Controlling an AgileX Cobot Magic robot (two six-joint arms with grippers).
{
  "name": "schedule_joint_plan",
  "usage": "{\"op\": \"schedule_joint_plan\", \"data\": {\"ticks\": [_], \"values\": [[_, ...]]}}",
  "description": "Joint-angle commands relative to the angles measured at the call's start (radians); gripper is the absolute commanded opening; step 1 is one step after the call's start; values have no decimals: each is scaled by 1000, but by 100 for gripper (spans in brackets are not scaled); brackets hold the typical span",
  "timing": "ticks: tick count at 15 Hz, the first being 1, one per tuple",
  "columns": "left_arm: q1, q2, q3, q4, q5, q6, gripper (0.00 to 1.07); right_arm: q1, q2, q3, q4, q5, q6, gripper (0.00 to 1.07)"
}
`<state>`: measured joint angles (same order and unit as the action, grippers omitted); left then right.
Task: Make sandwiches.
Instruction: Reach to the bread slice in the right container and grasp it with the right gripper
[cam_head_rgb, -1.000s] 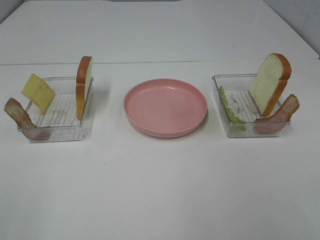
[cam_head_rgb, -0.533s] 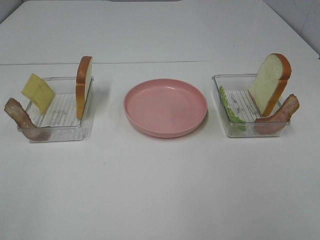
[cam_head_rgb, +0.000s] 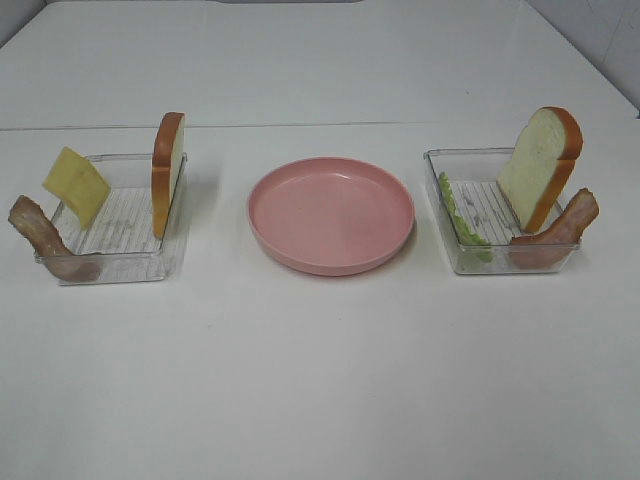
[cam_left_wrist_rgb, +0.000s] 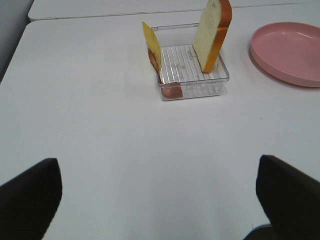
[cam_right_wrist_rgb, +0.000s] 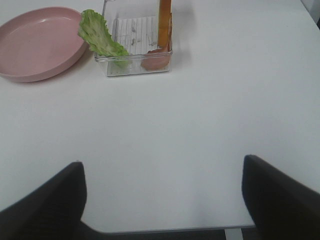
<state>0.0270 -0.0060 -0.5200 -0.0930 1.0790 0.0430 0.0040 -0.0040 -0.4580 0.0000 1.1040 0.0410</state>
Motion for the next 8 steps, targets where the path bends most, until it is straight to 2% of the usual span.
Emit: {"op": "schedule_joint_plan", "data": {"ticks": [1, 5, 6, 8], "values": [[3, -15, 3, -7, -3, -4, 100, -6, 12, -40, 0, -44, 23, 82], [3, -15, 3, -7, -3, -4, 100, -6, 324, -120, -18, -202, 31, 82], [3, -15, 3, -7, -3, -4, 100, -6, 532, -174, -12, -238, 72, 82], [3, -15, 3, -7, -3, -4, 100, -6, 718, -237, -12, -246, 71, 82]]}}
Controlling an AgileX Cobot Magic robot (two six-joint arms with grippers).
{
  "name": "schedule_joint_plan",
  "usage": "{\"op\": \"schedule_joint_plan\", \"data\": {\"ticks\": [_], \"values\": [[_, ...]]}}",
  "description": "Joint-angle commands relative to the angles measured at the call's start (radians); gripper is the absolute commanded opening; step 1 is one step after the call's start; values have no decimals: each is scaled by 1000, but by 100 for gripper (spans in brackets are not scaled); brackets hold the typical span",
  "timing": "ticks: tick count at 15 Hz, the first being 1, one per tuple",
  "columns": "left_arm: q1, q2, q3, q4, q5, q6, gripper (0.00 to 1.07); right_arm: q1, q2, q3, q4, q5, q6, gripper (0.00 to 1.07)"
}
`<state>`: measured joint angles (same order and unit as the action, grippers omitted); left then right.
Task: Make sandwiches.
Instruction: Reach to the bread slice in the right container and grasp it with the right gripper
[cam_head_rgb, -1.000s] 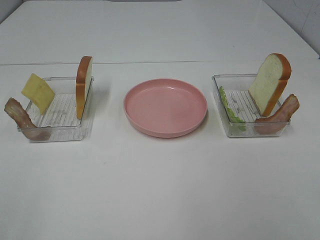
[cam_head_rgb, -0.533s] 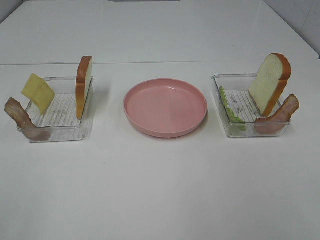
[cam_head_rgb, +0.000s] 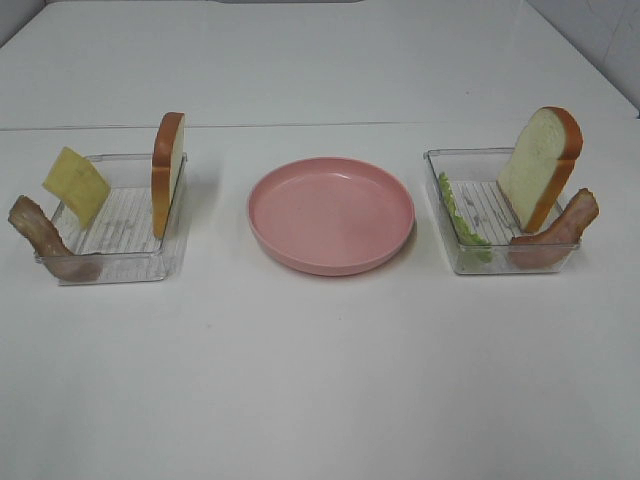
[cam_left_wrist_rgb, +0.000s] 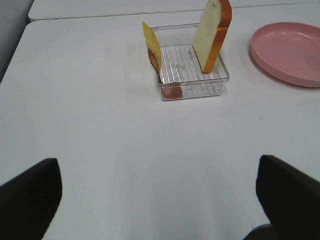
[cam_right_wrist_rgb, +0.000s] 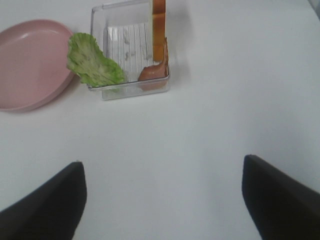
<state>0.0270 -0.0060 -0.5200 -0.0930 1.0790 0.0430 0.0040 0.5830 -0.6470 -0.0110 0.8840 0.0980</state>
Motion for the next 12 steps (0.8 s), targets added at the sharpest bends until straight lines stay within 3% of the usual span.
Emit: {"op": "schedule_joint_plan", "data": {"ticks": [1, 4, 5, 7, 9, 11, 12], "values": [[3, -15, 3, -7, -3, -4, 100, -6, 238, -101, -1, -24, 14, 82], [3, -15, 3, -7, -3, -4, 100, -6, 599, -335, -5, -1, -24, 82], [3, -15, 3, -7, -3, -4, 100, -6, 640, -367, -5, 11, -25, 82], [3, -15, 3, -7, -3, -4, 100, -7, 880, -573, 4, 83, -56, 82], [3, -15, 3, -7, -3, -4, 100, -7, 1000, -689, 11, 108, -79, 82], [3, -15, 3, -7, -3, -4, 100, -7, 1169, -873, 31, 137, -121, 82], [3, -15, 3, -7, -3, -4, 100, -7, 1203, -908, 31, 144, -122, 82]]}}
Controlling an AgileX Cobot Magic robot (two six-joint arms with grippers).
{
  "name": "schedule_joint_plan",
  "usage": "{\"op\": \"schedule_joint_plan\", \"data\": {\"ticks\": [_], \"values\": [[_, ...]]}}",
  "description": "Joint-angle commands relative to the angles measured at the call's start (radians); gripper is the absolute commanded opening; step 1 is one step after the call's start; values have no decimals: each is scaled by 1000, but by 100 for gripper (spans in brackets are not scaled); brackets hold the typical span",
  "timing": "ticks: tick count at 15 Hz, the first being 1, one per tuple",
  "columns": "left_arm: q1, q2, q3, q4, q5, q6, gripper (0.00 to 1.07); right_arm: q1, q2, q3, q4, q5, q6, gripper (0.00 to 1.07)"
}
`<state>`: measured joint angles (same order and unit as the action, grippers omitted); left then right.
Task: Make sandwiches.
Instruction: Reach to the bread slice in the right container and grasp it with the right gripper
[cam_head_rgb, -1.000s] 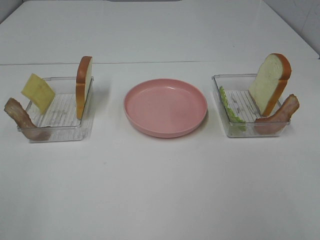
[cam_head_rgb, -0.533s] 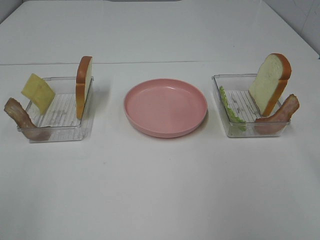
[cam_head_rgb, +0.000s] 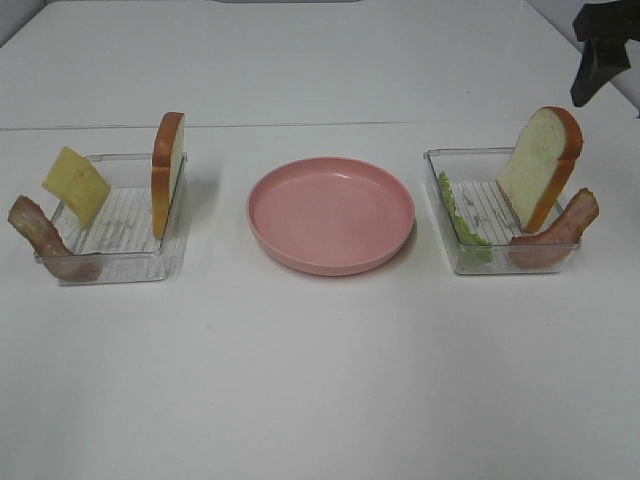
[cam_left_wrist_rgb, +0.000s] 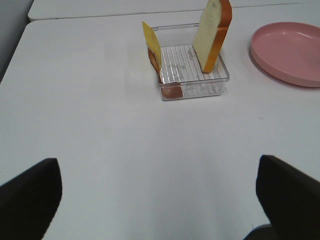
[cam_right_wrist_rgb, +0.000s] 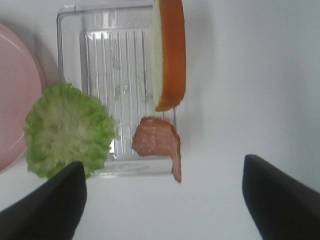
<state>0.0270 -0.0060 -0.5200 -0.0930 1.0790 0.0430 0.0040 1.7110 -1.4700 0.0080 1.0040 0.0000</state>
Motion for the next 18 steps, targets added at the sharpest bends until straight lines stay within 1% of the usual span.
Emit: {"op": "schedule_joint_plan", "data": {"ticks": [1, 2, 3, 6, 9, 11, 12, 13, 14, 15, 16, 18], "values": [[3, -15, 3, -7, -3, -4, 100, -7, 141, -145, 13, 35, -38, 82], [3, -15, 3, -7, -3, -4, 100, -7, 226, -225, 15, 41, -49, 82], [3, -15, 3, -7, -3, -4, 100, -7, 275, -272, 15, 47, -54, 82], [3, -15, 3, -7, -3, -4, 100, -7, 402, -344, 27, 43, -80, 82], [3, -15, 3, -7, -3, -4, 100, -19, 485, -350, 69, 26, -110, 82], [3, -15, 3, -7, -3, -4, 100, -20, 496, -350, 54, 19, -105, 76], [3, -15, 3, -7, -3, -4, 100, -20, 496, -350, 54, 12, -100, 67], [3, -15, 3, -7, -3, -4, 100, -20, 500, -350, 54, 10, -96, 59], [3, -15, 3, -7, -3, -4, 100, -20, 502, -350, 43, 7, -65, 43], [3, -15, 3, -7, -3, -4, 100, -20, 503, -350, 28, 8, -52, 28], [3, -15, 3, -7, -3, -4, 100, -20, 503, -350, 5, 7, -44, 0], [3, -15, 3, -7, -3, -4, 100, -20, 503, -350, 6, 8, -44, 0]]}}
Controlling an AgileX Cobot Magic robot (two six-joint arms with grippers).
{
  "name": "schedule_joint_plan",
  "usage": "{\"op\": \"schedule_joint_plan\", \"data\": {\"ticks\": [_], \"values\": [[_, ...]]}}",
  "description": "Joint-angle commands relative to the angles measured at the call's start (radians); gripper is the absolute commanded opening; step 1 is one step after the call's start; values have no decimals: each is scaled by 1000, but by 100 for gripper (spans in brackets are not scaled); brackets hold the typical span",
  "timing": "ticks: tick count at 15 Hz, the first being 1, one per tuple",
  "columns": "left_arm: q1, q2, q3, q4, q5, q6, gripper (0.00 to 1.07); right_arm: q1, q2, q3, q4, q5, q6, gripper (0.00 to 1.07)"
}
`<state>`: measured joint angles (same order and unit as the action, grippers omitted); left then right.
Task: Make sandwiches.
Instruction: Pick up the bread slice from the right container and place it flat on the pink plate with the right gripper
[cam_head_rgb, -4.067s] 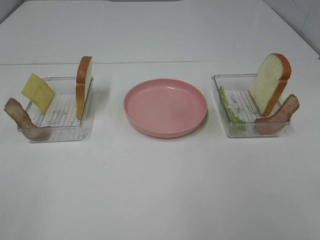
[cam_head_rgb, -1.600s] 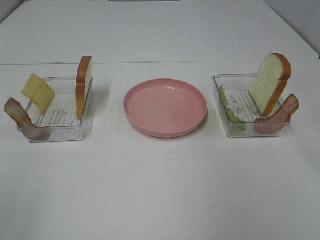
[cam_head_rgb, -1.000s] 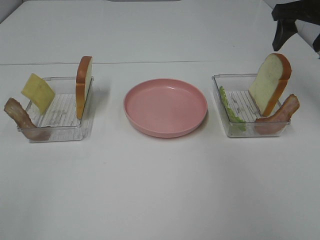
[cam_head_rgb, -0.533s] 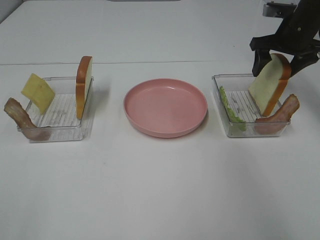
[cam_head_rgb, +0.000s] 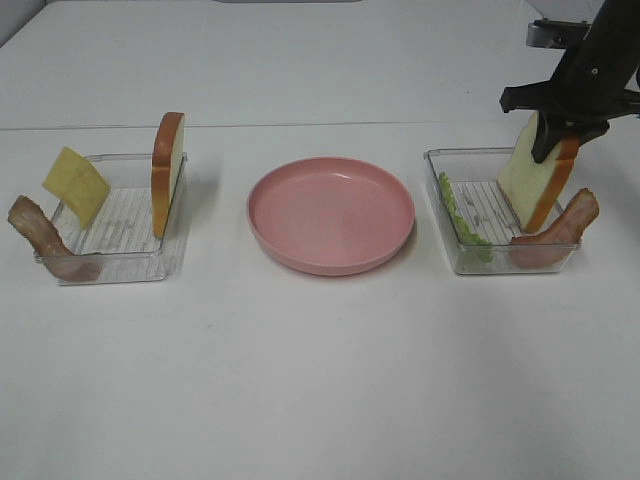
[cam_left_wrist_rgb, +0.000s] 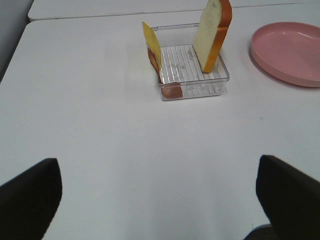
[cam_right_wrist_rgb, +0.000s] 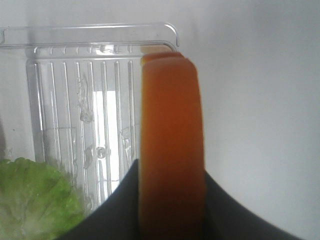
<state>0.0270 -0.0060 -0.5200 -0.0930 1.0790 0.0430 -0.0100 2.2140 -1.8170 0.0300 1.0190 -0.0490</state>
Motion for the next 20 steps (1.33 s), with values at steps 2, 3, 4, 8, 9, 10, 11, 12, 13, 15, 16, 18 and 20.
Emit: {"op": "schedule_joint_plan", "data": {"ticks": [2, 3, 4, 8, 9, 10, 11, 12, 13, 15, 16, 18, 20], "values": [[3, -15, 3, -7, -3, -4, 100, -5, 0, -6, -9, 1, 5, 0], [3, -15, 3, -7, -3, -4, 100, -5, 0, -48, 12, 52, 5, 0], [3, -15, 3, -7, -3, -4, 100, -3, -1, -68, 18, 69, 5, 0], [3, -15, 3, -7, -3, -4, 100, 12, -82, -160, 72, 132, 19, 0], [3, -15, 3, -7, -3, -4, 100, 35, -117, -160, 89, 134, 36, 0], [3, -15, 3, -7, -3, -4, 100, 42, -130, -160, 100, 132, 36, 0], [3, -15, 3, -7, -3, -4, 100, 108, -181, -160, 181, 119, 21, 0], [3, -15, 3, -7, -3, -4, 100, 150, -190, -160, 224, 114, 19, 0], [3, -15, 3, -7, -3, -4, 100, 174, -192, -160, 243, 113, 19, 0], [3, -15, 3, -7, -3, -4, 100, 278, -186, -156, 345, 85, 4, 0], [3, -15, 3, -7, -3, -4, 100, 298, -184, -153, 366, 72, 4, 0], [3, -14, 3, -7, -3, -4, 100, 381, -147, -148, 442, 39, 0, 0], [3, -14, 3, -7, -3, -4, 100, 420, -106, -148, 462, 38, -17, 0]]}}
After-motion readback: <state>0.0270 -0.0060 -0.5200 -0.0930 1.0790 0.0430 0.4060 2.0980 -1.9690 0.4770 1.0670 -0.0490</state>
